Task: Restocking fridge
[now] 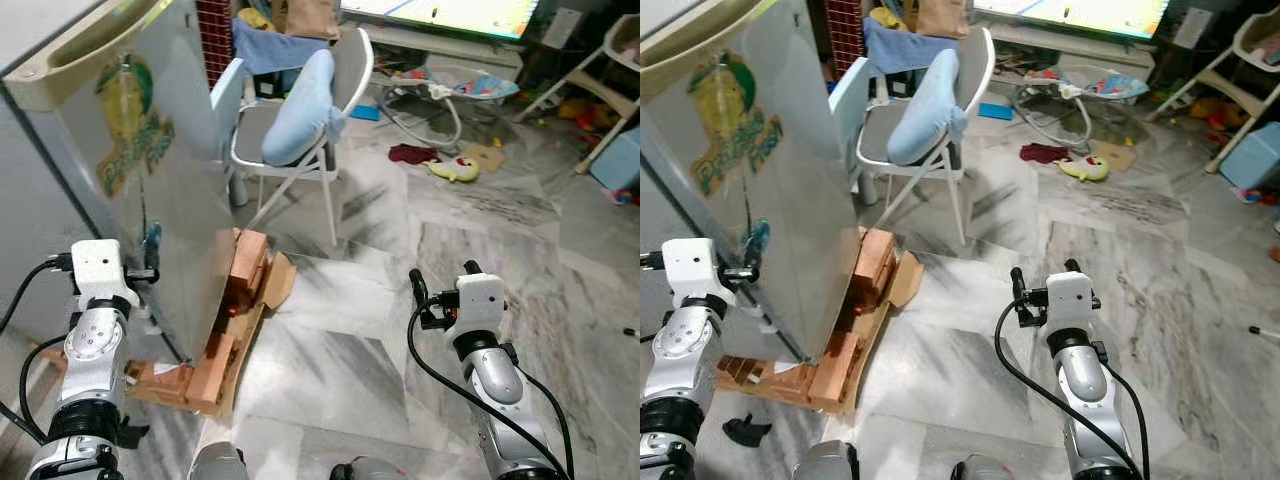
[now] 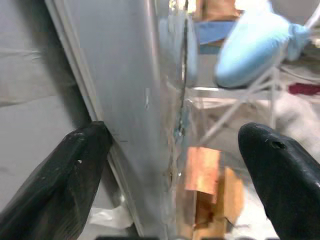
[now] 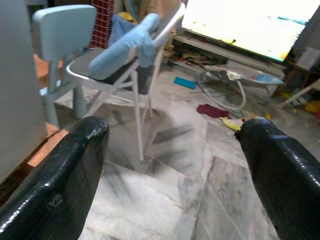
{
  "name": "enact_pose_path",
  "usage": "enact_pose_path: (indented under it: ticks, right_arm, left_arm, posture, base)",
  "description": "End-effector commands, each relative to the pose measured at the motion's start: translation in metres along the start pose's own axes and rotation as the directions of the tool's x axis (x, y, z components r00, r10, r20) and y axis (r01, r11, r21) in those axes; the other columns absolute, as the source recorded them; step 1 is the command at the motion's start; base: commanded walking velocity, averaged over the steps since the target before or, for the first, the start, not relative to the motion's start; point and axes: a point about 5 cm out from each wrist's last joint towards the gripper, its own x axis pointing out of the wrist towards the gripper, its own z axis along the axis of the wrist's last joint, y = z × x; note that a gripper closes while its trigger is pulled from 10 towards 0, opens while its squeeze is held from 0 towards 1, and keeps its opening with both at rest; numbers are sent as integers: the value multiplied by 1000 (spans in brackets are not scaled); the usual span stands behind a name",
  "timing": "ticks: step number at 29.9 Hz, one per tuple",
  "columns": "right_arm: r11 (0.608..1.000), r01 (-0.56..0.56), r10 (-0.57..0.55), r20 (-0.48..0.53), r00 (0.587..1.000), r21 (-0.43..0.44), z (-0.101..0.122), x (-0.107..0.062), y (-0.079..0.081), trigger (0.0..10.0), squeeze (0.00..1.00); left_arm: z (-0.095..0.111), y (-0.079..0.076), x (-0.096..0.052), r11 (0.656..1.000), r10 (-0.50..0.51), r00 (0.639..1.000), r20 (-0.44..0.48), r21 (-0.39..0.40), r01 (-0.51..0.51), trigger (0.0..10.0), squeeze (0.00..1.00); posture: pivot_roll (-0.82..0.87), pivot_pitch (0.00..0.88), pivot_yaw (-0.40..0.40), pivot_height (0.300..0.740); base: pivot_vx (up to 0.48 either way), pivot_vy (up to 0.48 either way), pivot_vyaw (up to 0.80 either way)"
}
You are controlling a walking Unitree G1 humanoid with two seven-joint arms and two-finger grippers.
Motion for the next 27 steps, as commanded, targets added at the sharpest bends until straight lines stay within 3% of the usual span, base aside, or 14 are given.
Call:
enact_pose_path:
  ticks: [1,4,6,8,11,12,14,15,17,20,23,27]
  right_arm:
    - [1000,13,-13,-2,1000,-14,2,0,-4,10000,0]
    - [995,54,-50,-42,998,84,-3,-1,-4,10000,0]
    - [997,47,-45,-29,999,60,-1,0,-3,10000,0]
    - [997,44,-42,-26,999,56,0,1,-1,10000,0]
    - [998,30,-30,-14,999,55,1,2,2,10000,0]
    - [998,30,-30,-9,1000,54,2,3,3,10000,0]
    - [998,34,-33,-5,999,57,3,4,3,10000,0]
    - [998,34,-33,-5,999,57,3,4,3,10000,0]
    - [997,55,-56,10,998,61,6,6,0,10000,0]
    - [996,63,-65,23,998,59,9,8,-1,10000,0]
    - [996,73,-74,31,997,52,10,6,-2,10000,0]
    - [996,72,-73,24,997,48,7,5,-2,10000,0]
  left_arm:
    - [21,-23,12,987,-155,986,63,45,152,10000,0]
    - [27,-32,15,972,-221,973,70,90,215,10000,0]
    - [32,-43,19,963,-268,960,81,62,264,10000,0]
    - [36,-52,21,952,-301,949,93,81,294,10000,0]
    - [56,-84,29,910,-413,898,154,83,405,10000,0]
    - [66,-100,31,881,-474,862,182,92,465,10000,0]
    - [73,-115,30,844,-536,821,195,127,521,10000,0]
    - [73,-115,30,844,-536,821,195,127,521,10000,0]
    - [78,-136,29,790,-612,768,190,199,580,10000,0]
    - [69,-133,32,801,-594,790,155,212,560,10000,0]
    - [54,-113,34,842,-518,850,98,232,486,10000,0]
    - [45,-98,31,872,-470,879,86,204,446,10000,0]
  posture:
    - [-26,43,-77,740]
    - [-18,41,-79,740]
    - [-17,41,-81,740]
    - [-11,36,-84,740]
    - [-7,28,-89,740]
    - [-4,19,-89,740]
    - [-8,11,-85,740]
    - [-8,11,-85,740]
    - [-12,0,-76,740]
    - [-22,0,-69,740]
    - [-22,0,-66,740]
    - [-19,0,-70,740]
  base:
    - [0,0,0]
    - [0,0,0]
    - [0,0,0]
    - [0,0,0]
    - [0,0,0]
    - [0,0,0]
    - [0,0,0]
    - [0,0,0]
    - [0,0,0]
    - [0,0,0]
    - [0,0,0]
    - [0,0,-400]
